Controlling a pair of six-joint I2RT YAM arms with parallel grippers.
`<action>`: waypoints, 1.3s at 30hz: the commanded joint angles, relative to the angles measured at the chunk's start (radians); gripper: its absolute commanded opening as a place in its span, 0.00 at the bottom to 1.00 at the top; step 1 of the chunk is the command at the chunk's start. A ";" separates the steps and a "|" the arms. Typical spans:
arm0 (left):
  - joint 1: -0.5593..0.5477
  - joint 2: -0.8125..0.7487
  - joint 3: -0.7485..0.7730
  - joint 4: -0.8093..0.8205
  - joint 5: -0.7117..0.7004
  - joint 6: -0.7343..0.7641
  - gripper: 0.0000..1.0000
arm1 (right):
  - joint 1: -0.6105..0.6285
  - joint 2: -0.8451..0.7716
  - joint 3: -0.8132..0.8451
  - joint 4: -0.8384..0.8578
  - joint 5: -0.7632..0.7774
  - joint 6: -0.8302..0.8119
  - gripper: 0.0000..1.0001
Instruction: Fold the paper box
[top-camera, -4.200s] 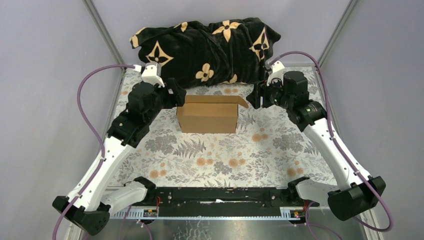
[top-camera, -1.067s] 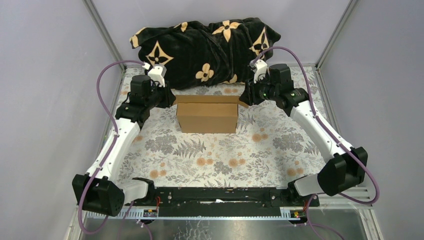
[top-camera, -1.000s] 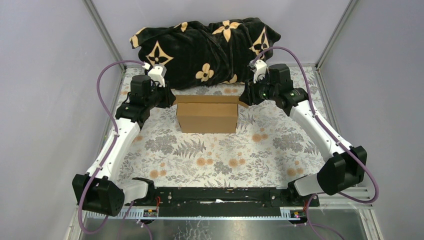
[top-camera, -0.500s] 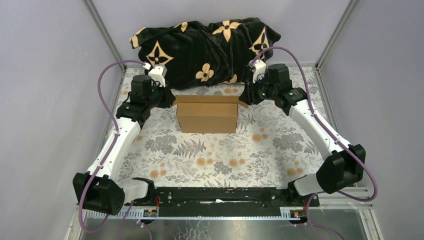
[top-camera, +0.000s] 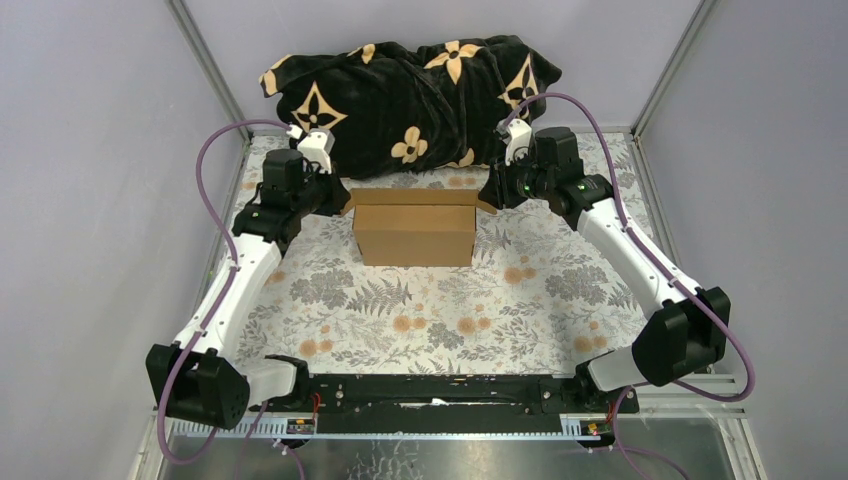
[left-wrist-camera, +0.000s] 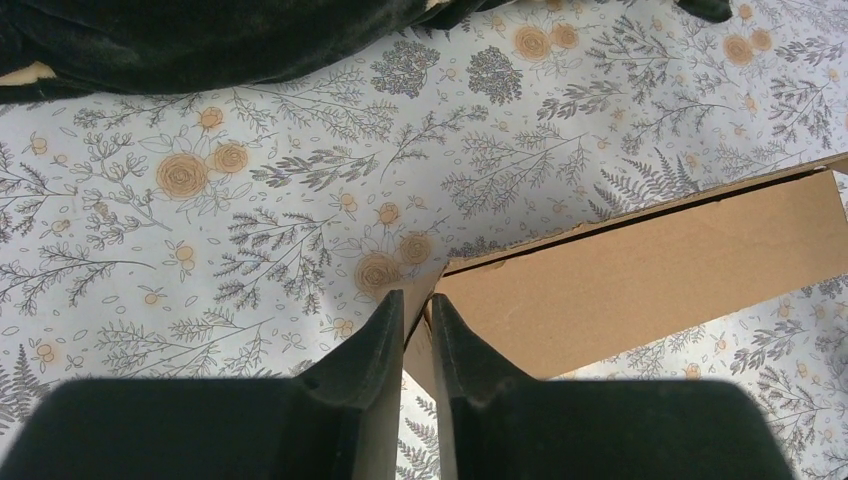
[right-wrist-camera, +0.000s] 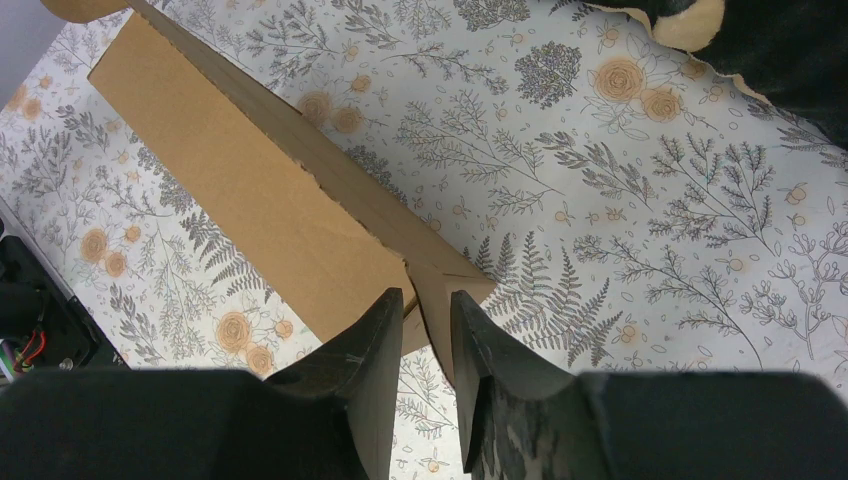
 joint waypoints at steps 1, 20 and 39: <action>0.008 0.021 0.044 0.035 0.015 0.008 0.20 | 0.004 0.008 0.060 0.020 0.006 -0.004 0.31; 0.008 0.025 0.058 0.023 0.027 -0.003 0.16 | 0.039 0.028 0.081 -0.012 0.066 -0.012 0.19; 0.007 0.062 0.098 -0.019 0.056 -0.111 0.14 | 0.096 0.085 0.173 -0.090 0.144 0.018 0.01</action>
